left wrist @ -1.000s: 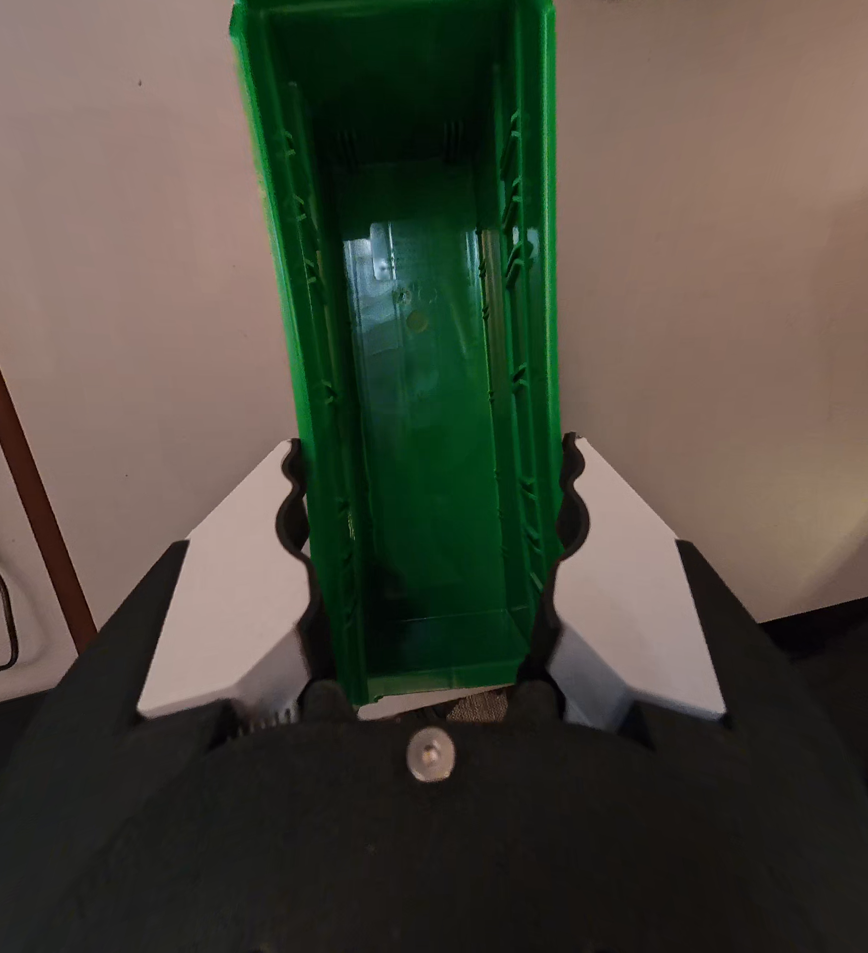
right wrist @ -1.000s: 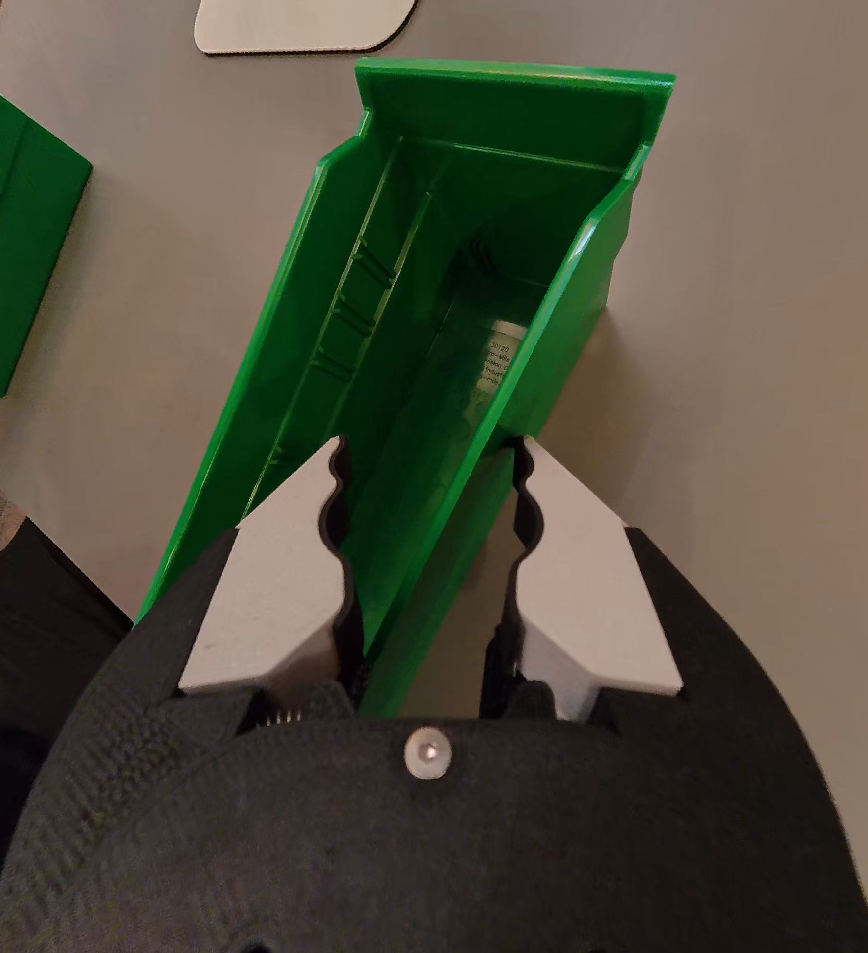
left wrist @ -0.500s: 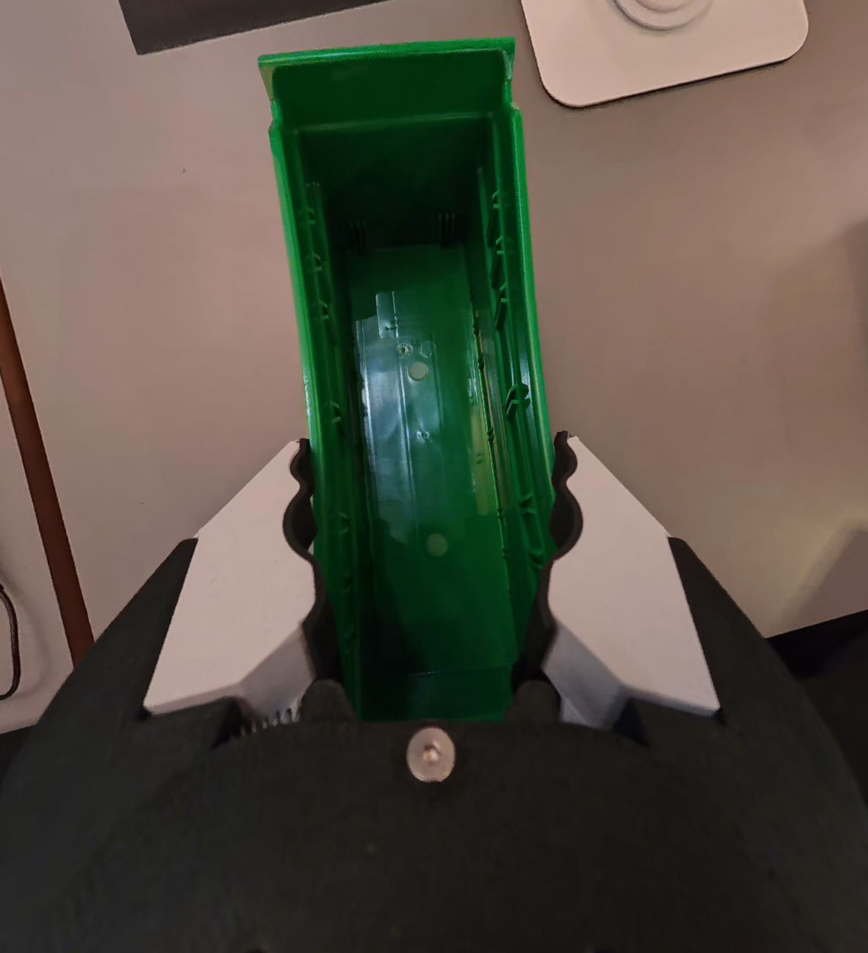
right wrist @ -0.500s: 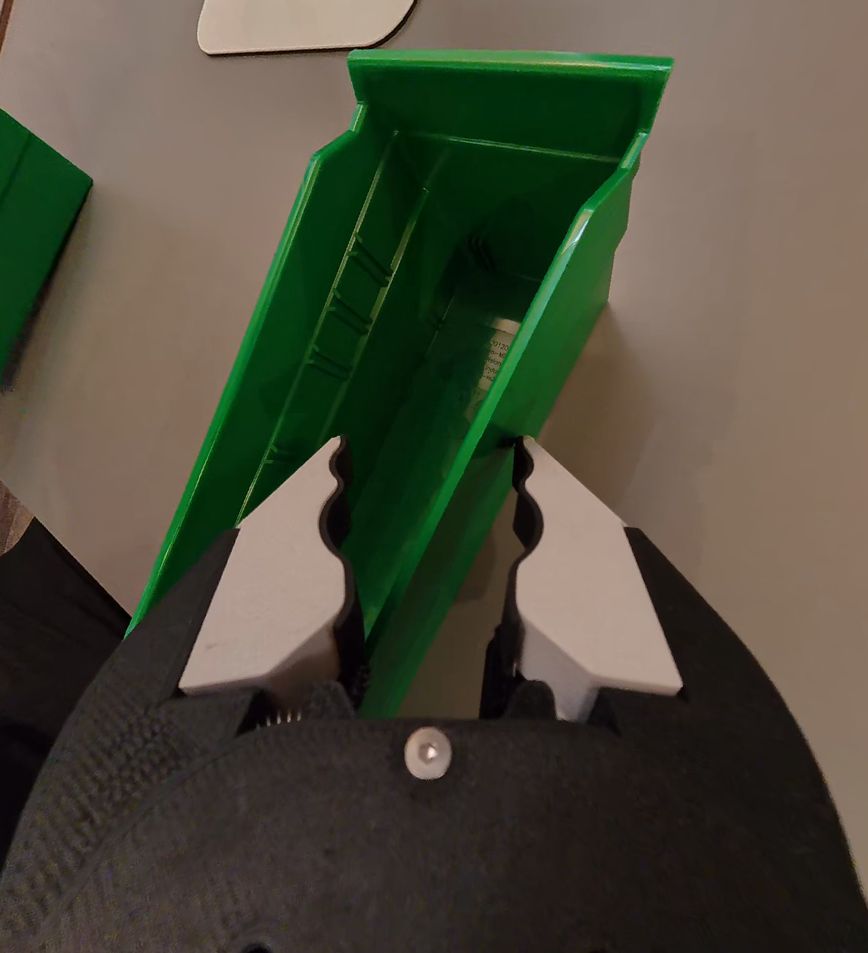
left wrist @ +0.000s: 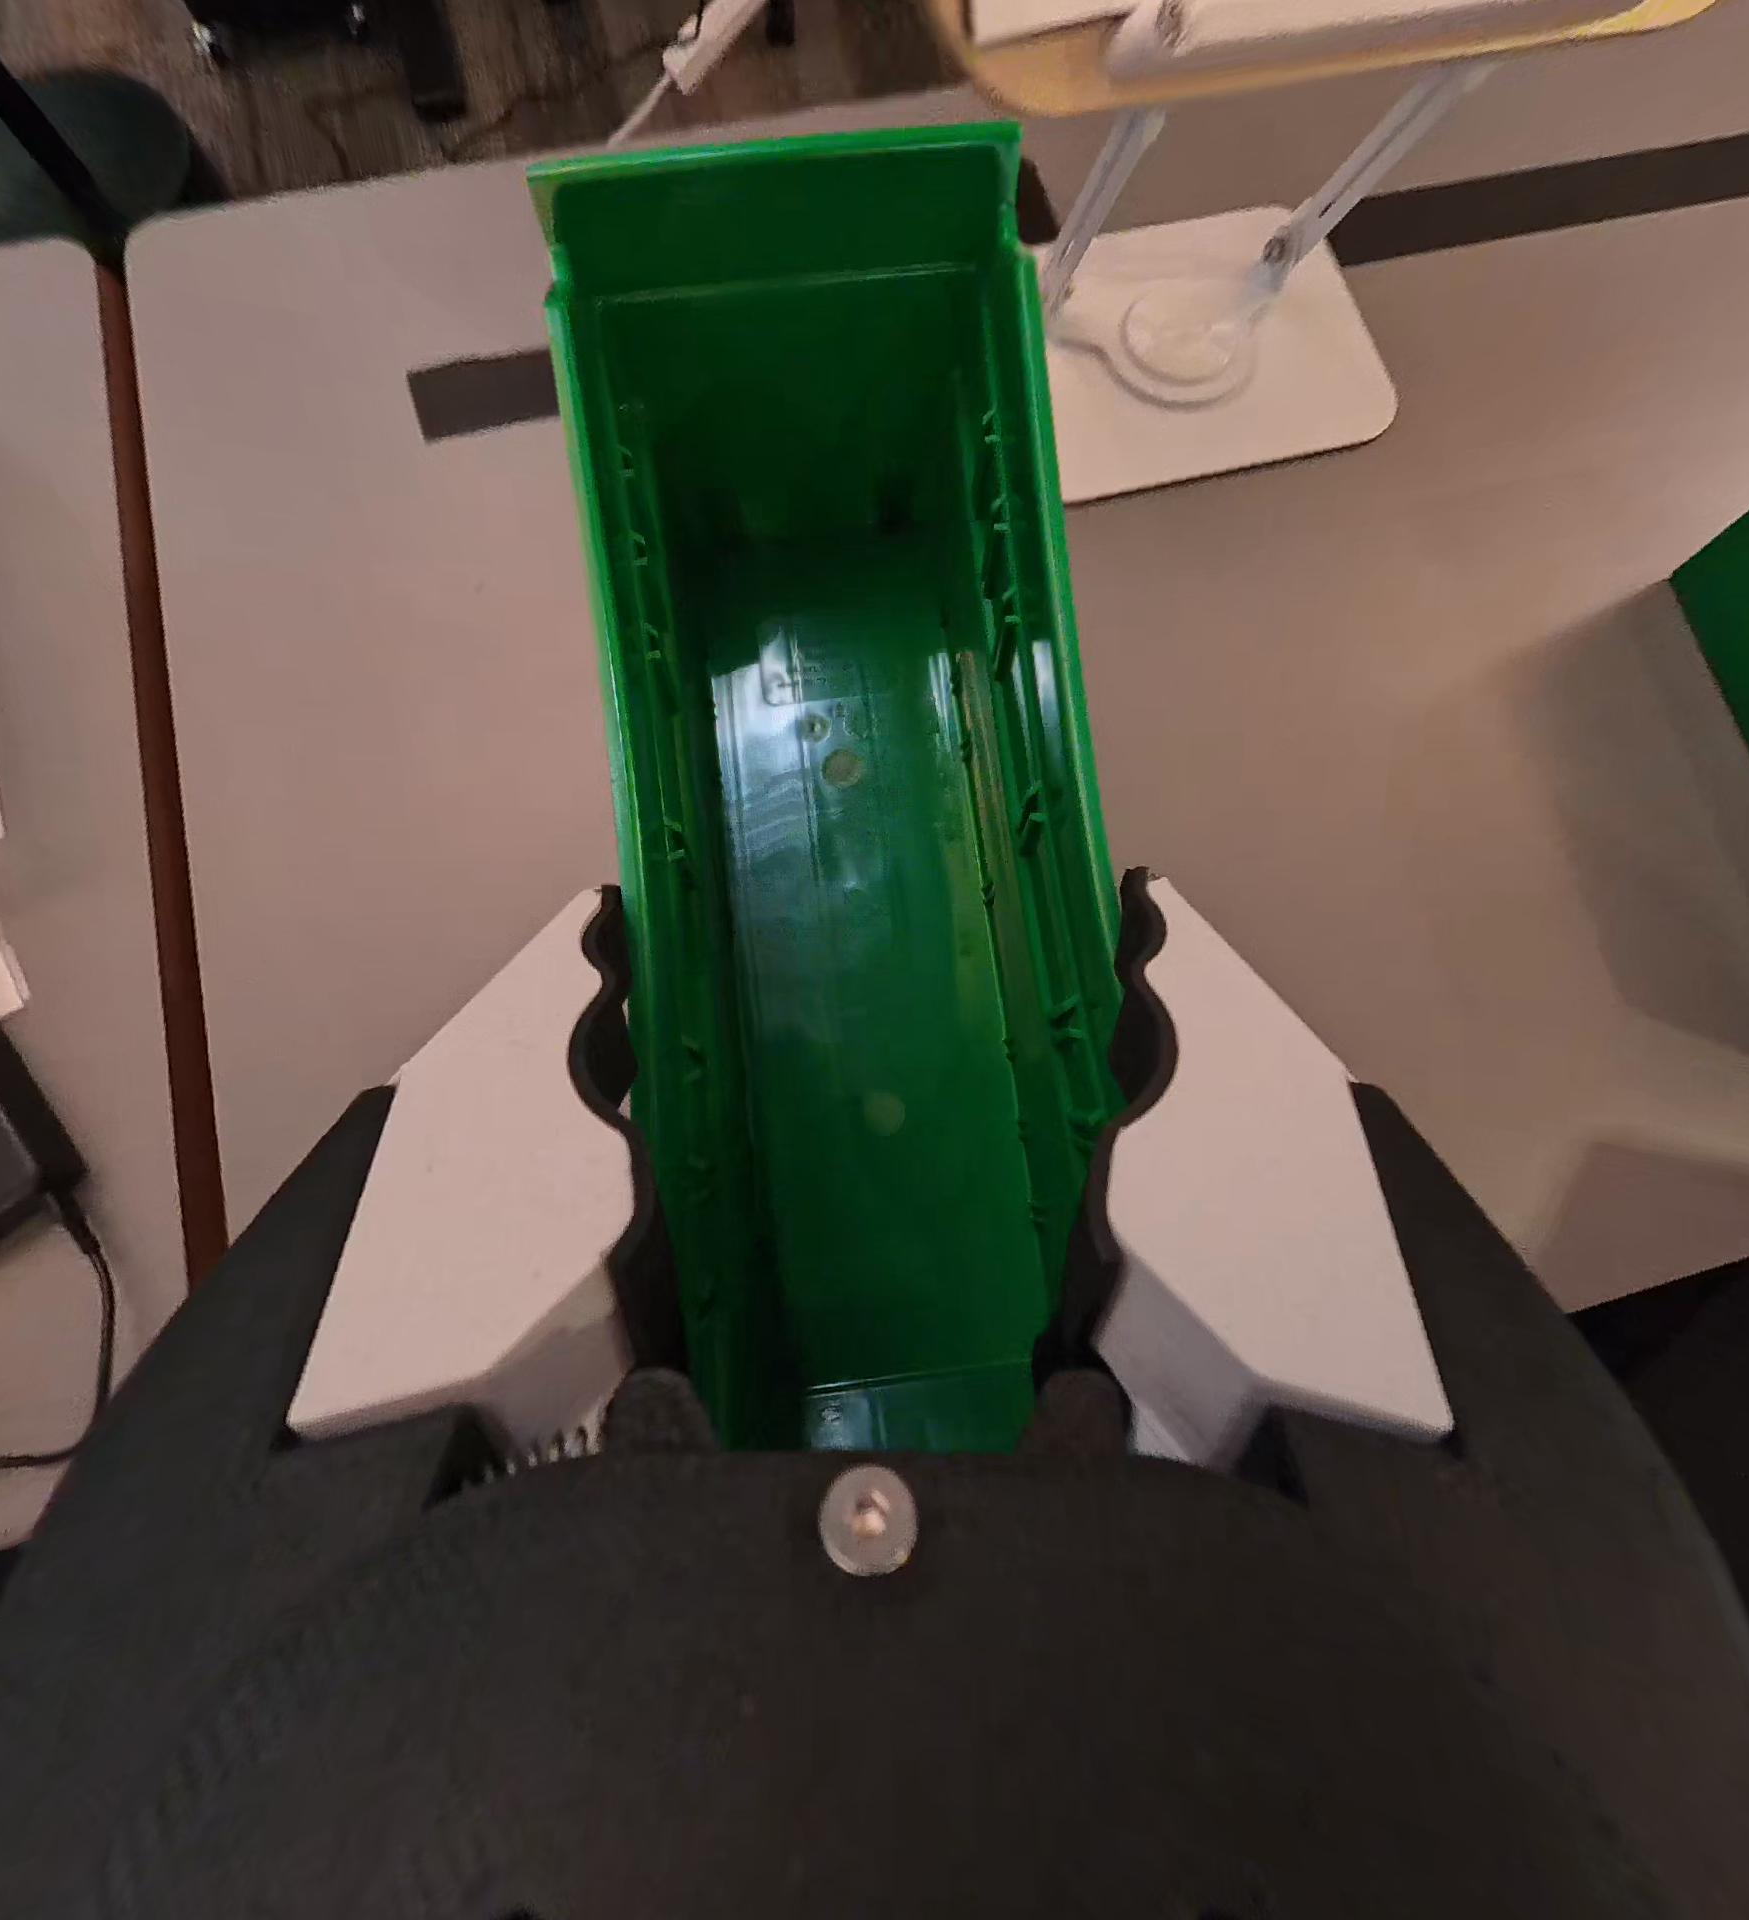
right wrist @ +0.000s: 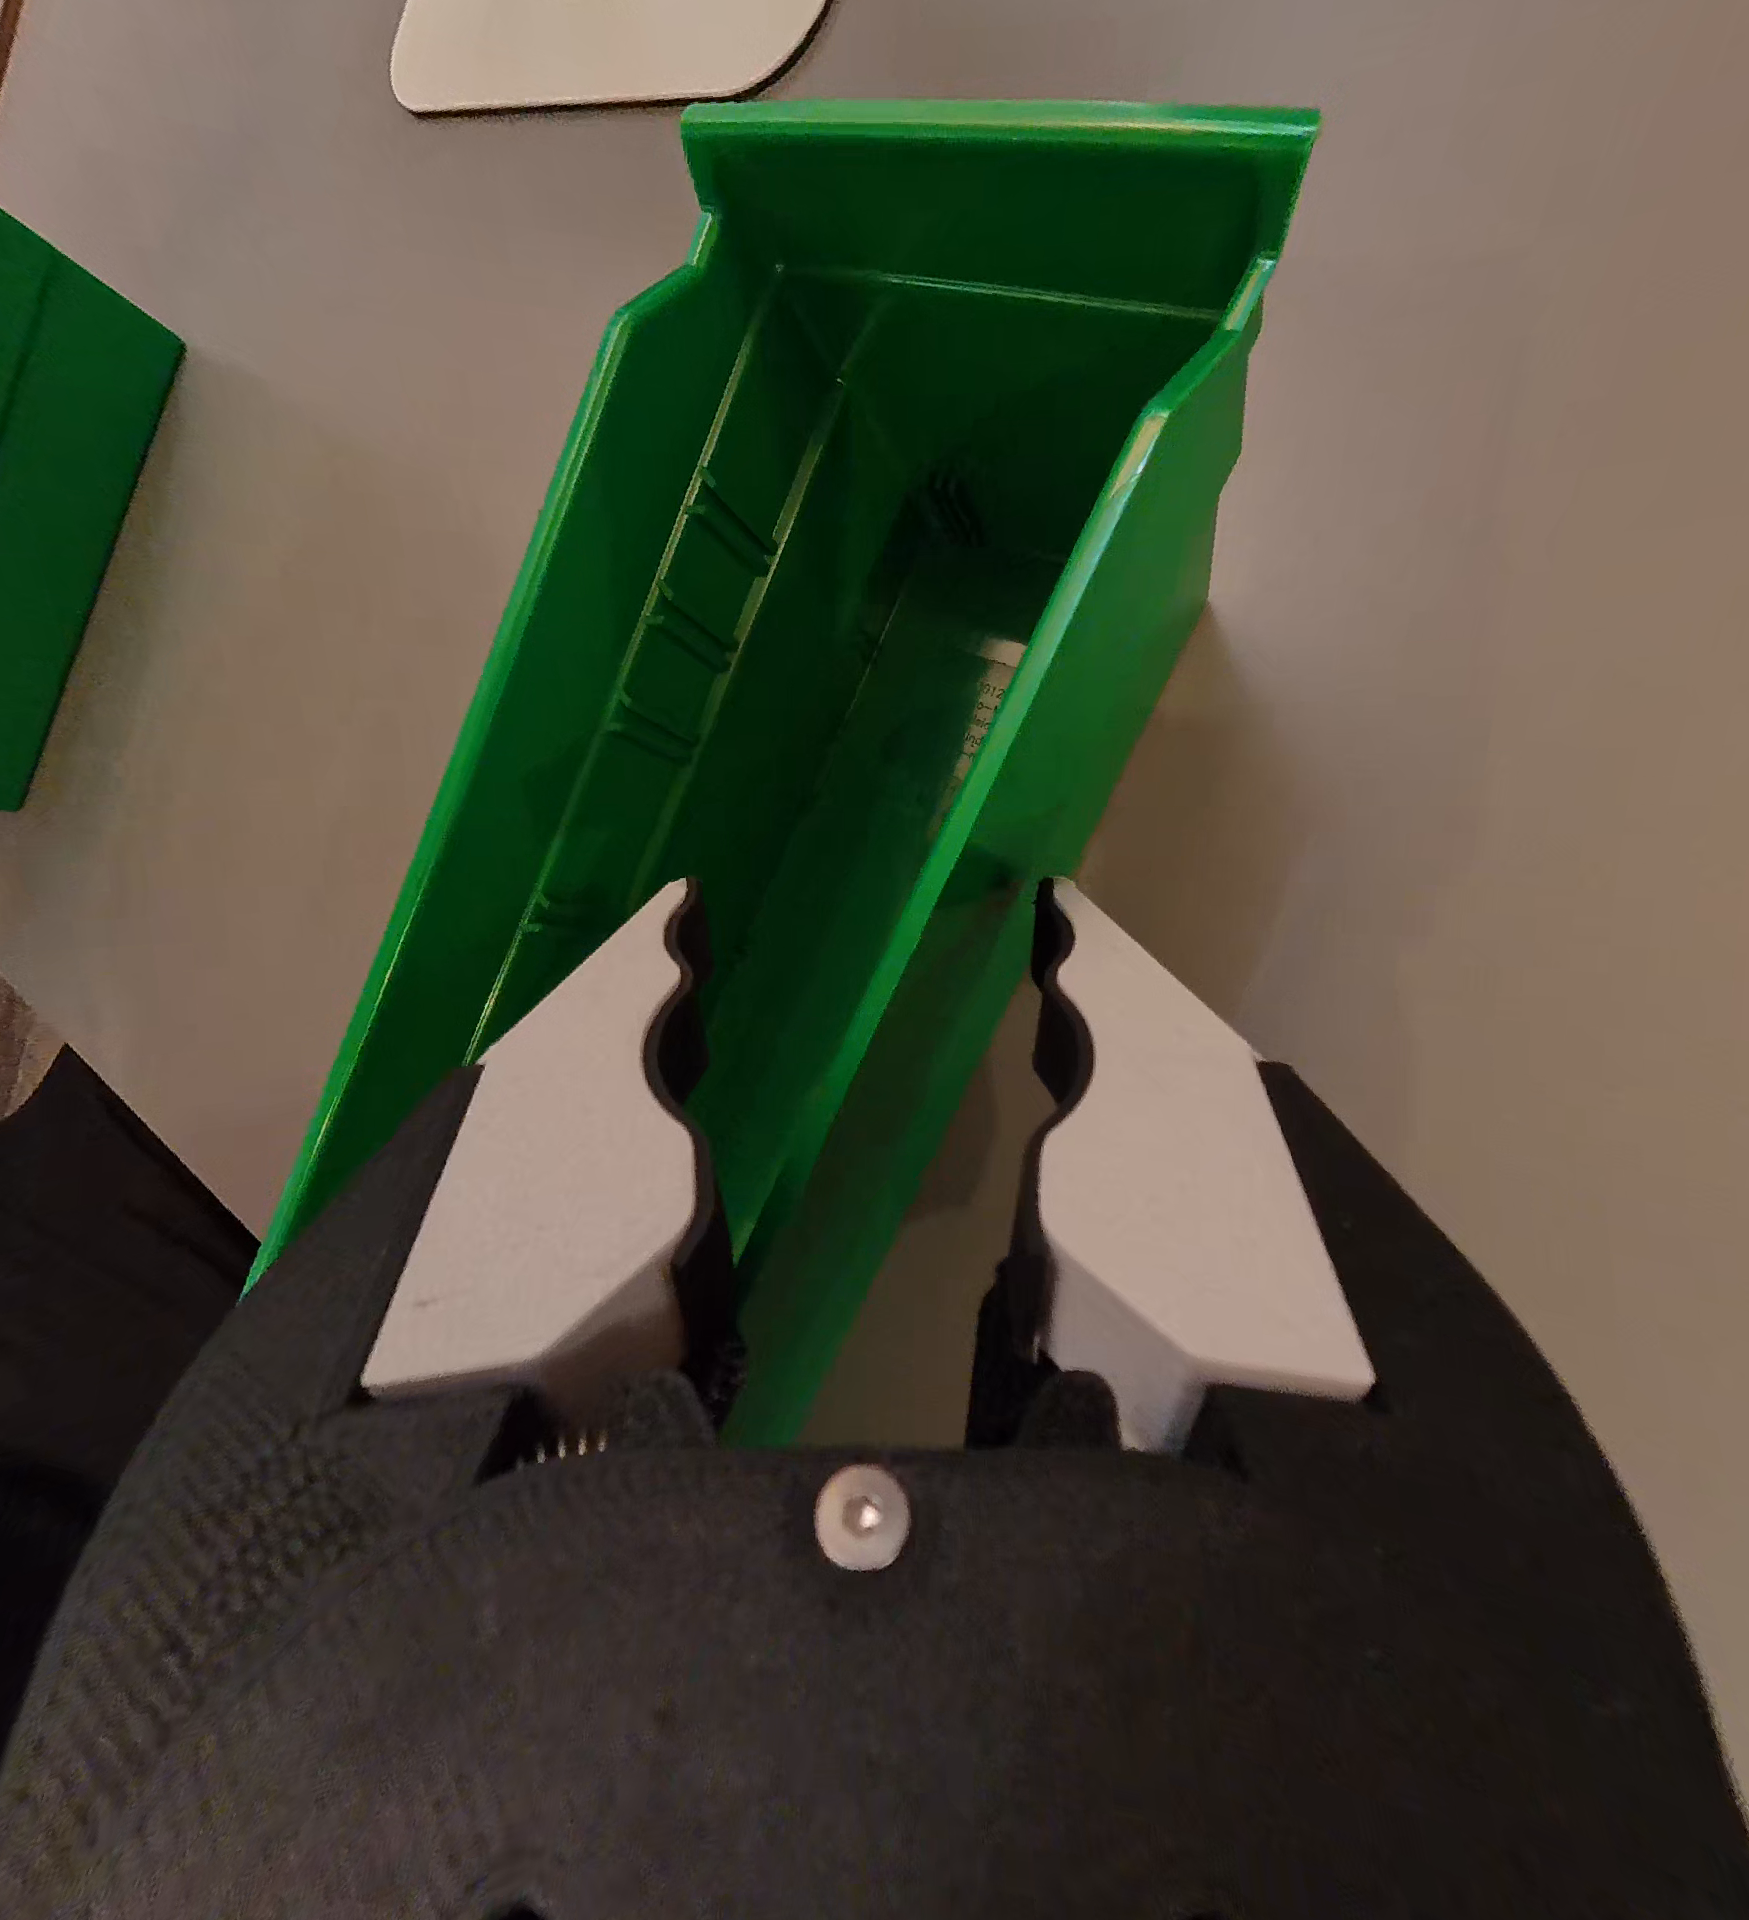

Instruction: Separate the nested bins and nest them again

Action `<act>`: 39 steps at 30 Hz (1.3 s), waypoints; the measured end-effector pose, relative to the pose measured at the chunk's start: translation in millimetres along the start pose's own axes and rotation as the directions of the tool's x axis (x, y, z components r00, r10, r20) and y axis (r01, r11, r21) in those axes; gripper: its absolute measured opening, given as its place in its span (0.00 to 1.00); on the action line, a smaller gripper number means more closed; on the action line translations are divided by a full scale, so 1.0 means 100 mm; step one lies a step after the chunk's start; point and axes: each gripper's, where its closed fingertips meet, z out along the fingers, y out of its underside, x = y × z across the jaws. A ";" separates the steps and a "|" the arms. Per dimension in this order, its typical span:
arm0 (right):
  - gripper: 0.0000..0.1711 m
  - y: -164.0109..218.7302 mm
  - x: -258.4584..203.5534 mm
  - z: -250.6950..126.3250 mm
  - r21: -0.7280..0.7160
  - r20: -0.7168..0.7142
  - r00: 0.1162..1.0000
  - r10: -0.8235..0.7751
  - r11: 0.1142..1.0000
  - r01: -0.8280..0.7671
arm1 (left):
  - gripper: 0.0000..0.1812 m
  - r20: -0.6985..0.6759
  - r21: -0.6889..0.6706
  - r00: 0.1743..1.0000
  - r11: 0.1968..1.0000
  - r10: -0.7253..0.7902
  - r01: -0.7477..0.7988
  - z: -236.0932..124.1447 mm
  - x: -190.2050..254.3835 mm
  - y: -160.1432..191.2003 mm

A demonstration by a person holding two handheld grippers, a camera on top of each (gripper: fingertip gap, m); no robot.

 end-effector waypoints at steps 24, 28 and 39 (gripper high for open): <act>0.34 0.14 0.07 0.04 -0.074 -0.019 1.000 -0.007 0.997 0.005 | 0.54 -0.411 -0.103 0.901 0.974 0.141 -0.200 1.48 2.82 0.36; 0.33 0.13 0.07 0.03 -0.071 -0.016 1.000 -0.001 0.997 0.000 | 0.56 -0.356 -0.089 0.920 0.974 0.165 -0.209 1.64 2.93 0.43; 0.31 0.16 0.08 0.01 -0.085 -0.013 1.000 -0.003 0.996 0.002 | 0.54 -0.490 -0.141 0.862 0.963 0.132 -0.227 1.40 2.92 0.51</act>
